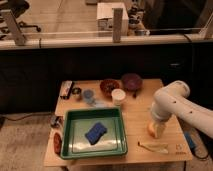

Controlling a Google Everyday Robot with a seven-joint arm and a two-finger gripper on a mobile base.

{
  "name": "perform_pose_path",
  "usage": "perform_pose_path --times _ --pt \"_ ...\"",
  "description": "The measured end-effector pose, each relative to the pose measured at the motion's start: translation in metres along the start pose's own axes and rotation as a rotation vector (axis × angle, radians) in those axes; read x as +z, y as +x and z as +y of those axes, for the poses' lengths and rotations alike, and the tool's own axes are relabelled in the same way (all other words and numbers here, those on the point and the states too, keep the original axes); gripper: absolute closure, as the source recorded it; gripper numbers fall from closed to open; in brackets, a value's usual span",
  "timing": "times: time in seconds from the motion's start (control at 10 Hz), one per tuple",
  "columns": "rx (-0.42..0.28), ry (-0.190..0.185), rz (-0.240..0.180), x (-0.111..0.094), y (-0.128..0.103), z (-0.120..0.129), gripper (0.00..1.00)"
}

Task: Place apple in paper cup

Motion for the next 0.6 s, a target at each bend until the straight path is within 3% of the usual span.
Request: perform_pose_path --times 0.2,0.6 --pt "-0.022 -0.010 -0.014 0.0182 -0.0001 0.0043 0.20" --pt "-0.091 -0.017 -0.023 0.0224 0.0064 0.0037 0.20"
